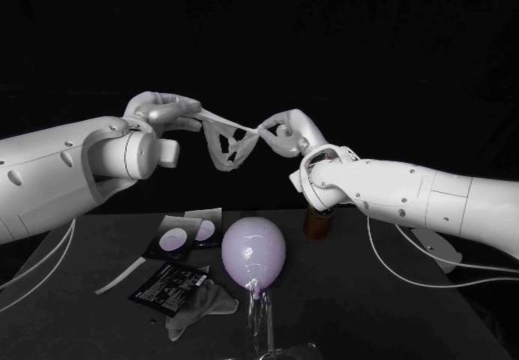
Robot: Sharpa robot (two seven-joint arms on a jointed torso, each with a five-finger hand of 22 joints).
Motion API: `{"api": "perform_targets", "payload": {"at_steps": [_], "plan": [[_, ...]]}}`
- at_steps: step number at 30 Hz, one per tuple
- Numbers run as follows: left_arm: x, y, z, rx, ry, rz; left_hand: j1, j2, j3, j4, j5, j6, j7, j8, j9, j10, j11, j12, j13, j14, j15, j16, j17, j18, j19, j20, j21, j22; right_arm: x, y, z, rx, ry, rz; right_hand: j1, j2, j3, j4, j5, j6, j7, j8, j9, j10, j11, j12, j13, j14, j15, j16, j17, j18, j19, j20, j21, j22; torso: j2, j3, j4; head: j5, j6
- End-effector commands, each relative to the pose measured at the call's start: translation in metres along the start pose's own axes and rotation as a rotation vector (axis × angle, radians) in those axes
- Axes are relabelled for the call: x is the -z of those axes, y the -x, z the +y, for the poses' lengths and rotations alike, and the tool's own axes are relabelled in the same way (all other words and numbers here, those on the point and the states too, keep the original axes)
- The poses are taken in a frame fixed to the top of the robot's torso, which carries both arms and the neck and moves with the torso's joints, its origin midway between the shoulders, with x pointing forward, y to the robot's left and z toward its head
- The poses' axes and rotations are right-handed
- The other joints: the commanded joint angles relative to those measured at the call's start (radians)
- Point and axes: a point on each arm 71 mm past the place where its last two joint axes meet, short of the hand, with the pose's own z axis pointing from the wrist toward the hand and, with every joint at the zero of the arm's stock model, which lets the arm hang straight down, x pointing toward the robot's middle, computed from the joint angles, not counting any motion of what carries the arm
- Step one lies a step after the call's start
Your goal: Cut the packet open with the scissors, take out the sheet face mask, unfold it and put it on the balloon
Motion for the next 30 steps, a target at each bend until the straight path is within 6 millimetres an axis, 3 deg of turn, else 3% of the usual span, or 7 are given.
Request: {"api": "perform_targets", "payload": {"at_steps": [1,9,15,22,30], "plan": [[-0.001,-0.003,0.003,-0.022,0.006,0.010,0.009,0.000,0.003,0.000,0.004,0.009,-0.001,0.007,0.001,0.013,-0.005,0.003,0.002,0.003,-0.005,-0.007,0.002,0.010,-0.004,0.000,0.005,0.001,-0.002,0.003,0.007,-0.010,0.018,-0.002,0.007,0.000,0.005,-0.002,0.006,0.009,-0.002,0.005,0.002,0.067,-0.007,0.004,0.198,0.105,-0.007,0.004,0.263,0.008,0.004,-0.002,0.000,0.001,-0.003,0.0017,0.0017,-0.001,-0.001],[0.000,-0.005,0.027,-0.042,0.063,0.020,0.008,0.000,0.003,0.001,0.004,0.010,-0.001,0.007,0.001,0.014,-0.005,0.003,0.002,0.003,-0.005,-0.007,0.002,0.010,-0.004,0.000,0.005,0.001,-0.015,0.024,0.029,-0.013,0.072,-0.044,0.007,0.000,0.005,-0.003,0.006,0.009,-0.002,0.005,0.002,0.067,-0.007,0.003,0.198,0.105,-0.008,0.004,0.263,0.007,0.006,-0.002,0.002,0.004,-0.001,-0.0009,-0.0053,-0.007,0.001],[0.003,-0.005,0.035,-0.041,0.083,0.036,0.008,0.000,0.003,0.001,0.005,0.010,-0.001,0.007,0.001,0.014,-0.005,0.002,0.002,0.003,-0.005,-0.007,0.002,0.010,-0.004,0.000,0.005,0.001,-0.019,0.025,0.030,-0.013,0.063,-0.030,0.007,0.000,0.005,-0.003,0.006,0.009,-0.002,0.005,0.002,0.068,-0.007,0.005,0.199,0.105,-0.008,0.004,0.263,0.007,0.007,-0.002,0.003,0.005,-0.002,-0.0006,0.0020,-0.009,-0.001],[0.010,-0.013,0.039,-0.031,0.102,0.075,0.006,0.000,0.002,0.002,0.005,0.010,0.000,0.006,0.001,0.014,-0.005,0.002,0.002,0.003,-0.004,-0.008,0.003,0.009,-0.005,0.001,0.005,0.001,-0.020,0.020,0.030,-0.009,0.046,-0.009,0.007,0.000,0.005,-0.003,0.006,0.010,-0.002,0.005,0.002,0.068,-0.007,0.005,0.199,0.105,-0.008,0.004,0.263,0.007,0.006,-0.002,0.002,0.003,0.000,-0.0004,-0.0026,-0.004,0.004],[0.014,-0.014,0.044,-0.023,0.123,0.099,-0.001,0.000,0.001,0.011,0.005,0.005,0.002,-0.001,0.001,0.011,-0.003,0.000,0.001,0.005,-0.003,-0.009,0.007,0.008,-0.007,0.004,0.003,0.000,-0.021,0.019,0.029,-0.001,0.038,-0.010,0.007,0.000,0.005,-0.003,0.006,0.010,-0.002,0.005,0.002,0.067,-0.007,0.004,0.198,0.105,-0.008,0.004,0.263,0.008,0.004,-0.002,0.000,0.001,0.000,0.0009,-0.0023,-0.003,0.005]]}}
